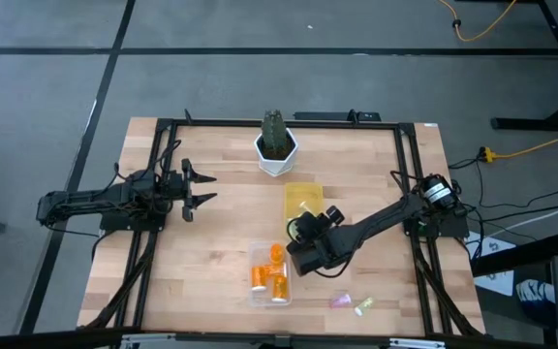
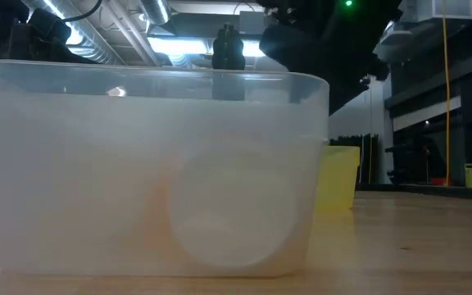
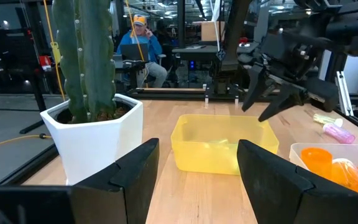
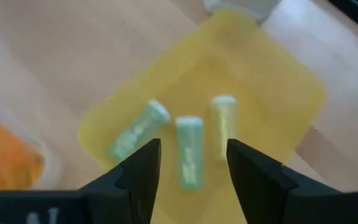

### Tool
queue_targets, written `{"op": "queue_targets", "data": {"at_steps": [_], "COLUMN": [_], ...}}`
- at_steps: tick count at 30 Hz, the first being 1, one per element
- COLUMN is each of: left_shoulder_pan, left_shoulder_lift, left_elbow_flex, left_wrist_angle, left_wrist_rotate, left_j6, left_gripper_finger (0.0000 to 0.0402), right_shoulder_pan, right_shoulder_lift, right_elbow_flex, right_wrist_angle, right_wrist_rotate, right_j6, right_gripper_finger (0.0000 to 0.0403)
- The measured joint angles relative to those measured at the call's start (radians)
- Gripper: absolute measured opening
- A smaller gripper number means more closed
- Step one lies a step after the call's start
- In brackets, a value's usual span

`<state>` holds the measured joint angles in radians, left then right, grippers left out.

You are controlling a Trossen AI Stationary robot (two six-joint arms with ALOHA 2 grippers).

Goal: Pick and place medicine bottles into bin by pill shape (circle, oval)
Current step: Put the small pink pill bottle into the small yellow bin

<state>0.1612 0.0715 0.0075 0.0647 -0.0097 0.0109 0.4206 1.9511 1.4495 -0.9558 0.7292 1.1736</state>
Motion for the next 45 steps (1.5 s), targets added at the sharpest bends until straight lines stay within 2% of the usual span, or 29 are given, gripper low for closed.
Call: {"op": "queue_targets", "data": {"at_steps": [5, 8, 13, 16, 18, 22, 25, 30, 36, 40, 45], "left_shoulder_pan": [0.000, 0.000, 0.000, 0.000, 0.000, 0.000, 0.000, 0.000, 0.000, 0.000, 0.000], "left_shoulder_lift": [0.000, 0.000, 0.000, 0.000, 0.000, 0.000, 0.000, 0.000, 0.000, 0.000, 0.000], "left_elbow_flex": [0.000, 0.000, 0.000, 0.000, 0.000, 0.000, 0.000, 0.000, 0.000, 0.000, 0.000], "left_wrist_angle": [0.000, 0.000, 0.000, 0.000, 0.000, 0.000, 0.000, 0.000, 0.000, 0.000, 0.000], "left_wrist_rotate": [0.000, 0.000, 0.000, 0.000, 0.000, 0.000, 0.000, 0.000, 0.000, 0.000, 0.000], "left_j6": [-0.001, -0.002, -0.002, -0.003, -0.004, -0.008, -0.008, -0.008, -0.008, -0.008, -0.008], "left_gripper_finger": [0.0212, 0.0212, 0.0212, 0.0212, 0.0212, 0.0212, 0.0212, 0.0212, 0.0212, 0.0212, 0.0212], "right_shoulder_pan": [0.009, 0.029, 0.090, 0.143, 0.184, 0.260, 0.301, 0.352, 0.372, 0.370, 0.368], "right_shoulder_lift": [-0.003, -0.005, -0.005, -0.005, -0.005, -0.005, -0.005, -0.004, -0.004, -0.004, -0.003], "right_elbow_flex": [0.122, 0.210, 0.301, 0.322, 0.322, 0.289, 0.253, 0.186, 0.083, 0.006, -0.080], "right_wrist_angle": [-0.208, -0.310, -0.343, -0.343, -0.344, -0.342, -0.326, -0.206, -0.010, 0.030, 0.065], "right_wrist_rotate": [-0.147, -0.311, -0.568, -0.661, -0.678, -0.624, -0.623, -0.646, -0.624, -0.626, -0.708], "right_j6": [0.036, 0.058, 0.034, 0.022, 0.029, 0.080, 0.112, 0.122, 0.018, -0.001, 0.000], "right_gripper_finger": [0.0172, 0.0165, 0.0162, 0.0162, 0.0162, 0.0162, 0.0162, 0.0162, 0.0162, 0.0162, 0.0162]}}
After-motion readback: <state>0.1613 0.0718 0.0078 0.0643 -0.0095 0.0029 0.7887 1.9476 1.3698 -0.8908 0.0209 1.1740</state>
